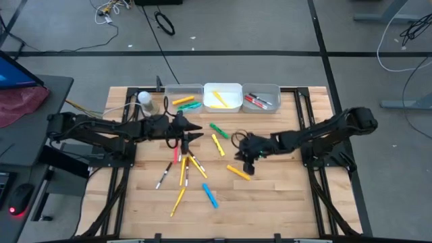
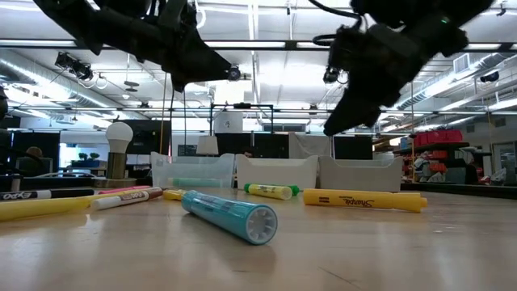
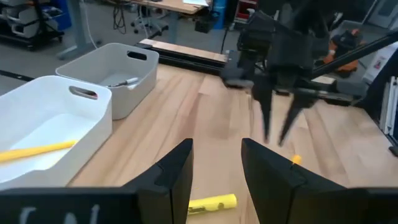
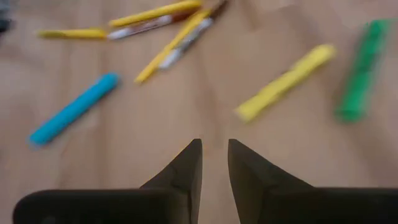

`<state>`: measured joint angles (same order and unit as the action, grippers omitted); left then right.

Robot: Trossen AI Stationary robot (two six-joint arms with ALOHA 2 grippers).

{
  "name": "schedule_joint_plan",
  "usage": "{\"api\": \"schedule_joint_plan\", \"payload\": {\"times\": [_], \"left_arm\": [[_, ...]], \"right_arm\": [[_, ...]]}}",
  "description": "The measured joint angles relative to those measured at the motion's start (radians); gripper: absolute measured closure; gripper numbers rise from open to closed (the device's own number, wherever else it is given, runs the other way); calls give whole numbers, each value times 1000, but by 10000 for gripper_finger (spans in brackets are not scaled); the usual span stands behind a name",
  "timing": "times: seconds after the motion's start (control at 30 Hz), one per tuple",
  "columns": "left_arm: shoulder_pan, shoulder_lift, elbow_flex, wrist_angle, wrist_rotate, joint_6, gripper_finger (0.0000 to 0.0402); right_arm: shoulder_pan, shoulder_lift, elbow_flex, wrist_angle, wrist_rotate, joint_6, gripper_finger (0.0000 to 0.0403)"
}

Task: Pick & Place Markers
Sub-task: Put the light brown marker pen into the gray bin

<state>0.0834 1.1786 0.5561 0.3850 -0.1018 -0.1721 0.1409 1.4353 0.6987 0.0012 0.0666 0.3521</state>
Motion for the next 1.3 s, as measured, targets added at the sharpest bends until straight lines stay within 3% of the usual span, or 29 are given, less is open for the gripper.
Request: {"api": "schedule_joint_plan", "payload": {"times": [0.17, 0.27, 0.57, 0.7, 0.83, 1.03, 1.2, 1.3], "left_arm": [[-22, 0, 0, 0, -36, -1, 260], [-25, 0, 0, 0, -36, -5, 259], [-26, 1, 0, 3, -37, -28, 259], [-26, 1, 0, 6, -37, -28, 260], [-26, 1, 0, 5, -75, -28, 260], [-26, 1, 0, 2, -86, -27, 260], [-26, 1, 0, -23, -80, -27, 259], [-26, 1, 0, -107, -14, 35, 259]], "right_arm": [[38, 1, -125, 263, -12, 37, 324], [39, 1, -159, 335, -6, 59, 312], [62, -8, -143, 137, -41, -59, 213], [99, -12, -111, 38, -39, -119, 188], [129, -12, -102, 70, 20, -133, 181], [117, 29, -102, 202, 235, -148, 169], [62, 84, -102, 393, 258, -166, 165], [48, 96, -102, 431, 262, -194, 169]]}}
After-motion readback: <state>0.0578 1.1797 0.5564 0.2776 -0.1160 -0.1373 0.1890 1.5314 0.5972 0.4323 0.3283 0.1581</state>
